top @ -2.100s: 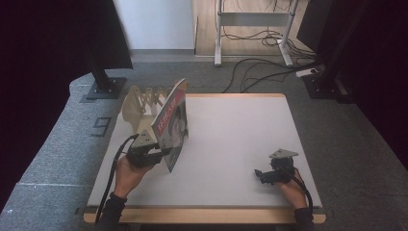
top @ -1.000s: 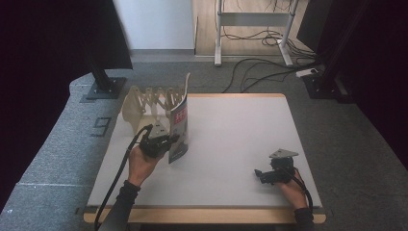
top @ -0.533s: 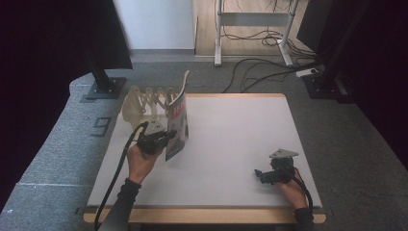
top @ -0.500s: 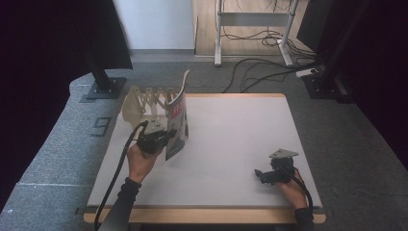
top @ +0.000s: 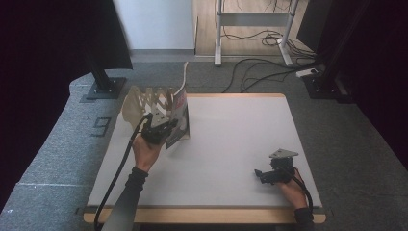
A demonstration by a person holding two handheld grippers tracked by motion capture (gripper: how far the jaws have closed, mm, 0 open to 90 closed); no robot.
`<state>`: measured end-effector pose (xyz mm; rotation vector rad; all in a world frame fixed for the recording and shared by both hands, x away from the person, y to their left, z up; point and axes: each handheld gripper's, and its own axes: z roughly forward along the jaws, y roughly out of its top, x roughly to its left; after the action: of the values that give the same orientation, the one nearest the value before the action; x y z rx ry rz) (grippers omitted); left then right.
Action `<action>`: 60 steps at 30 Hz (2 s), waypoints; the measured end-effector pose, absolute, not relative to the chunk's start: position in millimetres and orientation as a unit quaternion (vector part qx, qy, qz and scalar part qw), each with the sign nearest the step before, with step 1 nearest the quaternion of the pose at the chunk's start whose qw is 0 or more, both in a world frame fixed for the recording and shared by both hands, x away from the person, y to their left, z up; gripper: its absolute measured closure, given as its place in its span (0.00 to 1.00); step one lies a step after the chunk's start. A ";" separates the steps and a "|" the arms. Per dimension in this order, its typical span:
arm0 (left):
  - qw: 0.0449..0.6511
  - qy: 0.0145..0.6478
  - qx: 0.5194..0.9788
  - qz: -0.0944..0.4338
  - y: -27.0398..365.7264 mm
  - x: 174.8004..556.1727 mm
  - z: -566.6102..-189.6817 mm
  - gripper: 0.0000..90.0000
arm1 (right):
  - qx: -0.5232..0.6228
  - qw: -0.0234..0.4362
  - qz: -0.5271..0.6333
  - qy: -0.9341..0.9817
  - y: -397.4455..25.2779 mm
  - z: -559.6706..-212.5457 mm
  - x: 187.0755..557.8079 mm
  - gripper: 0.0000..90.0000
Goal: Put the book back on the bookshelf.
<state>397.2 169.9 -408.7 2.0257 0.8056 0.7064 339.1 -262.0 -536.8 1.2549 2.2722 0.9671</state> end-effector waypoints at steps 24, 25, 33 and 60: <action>0.426 0.300 0.828 0.206 149.9 387.7 -417.5 0.60 | 0.446 0.184 0.343 0.806 -261.9 -536.8 338.9 0.00; 0.425 0.299 0.828 0.208 149.5 386.4 -417.1 0.58 | 0.446 0.184 0.343 0.806 -261.9 -536.8 338.9 0.00; 0.400 0.275 0.837 0.253 144.0 381.6 -412.4 0.74 | 0.445 0.185 0.343 0.806 -261.9 -536.8 339.0 0.00; 0.395 0.278 0.834 0.267 150.9 380.4 -412.1 0.95 | 0.445 0.185 0.343 0.806 -262.0 -536.8 339.0 0.00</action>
<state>380.4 150.9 -412.1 2.1150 0.7049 0.6764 339.0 -262.0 -536.8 1.2539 2.2723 0.9670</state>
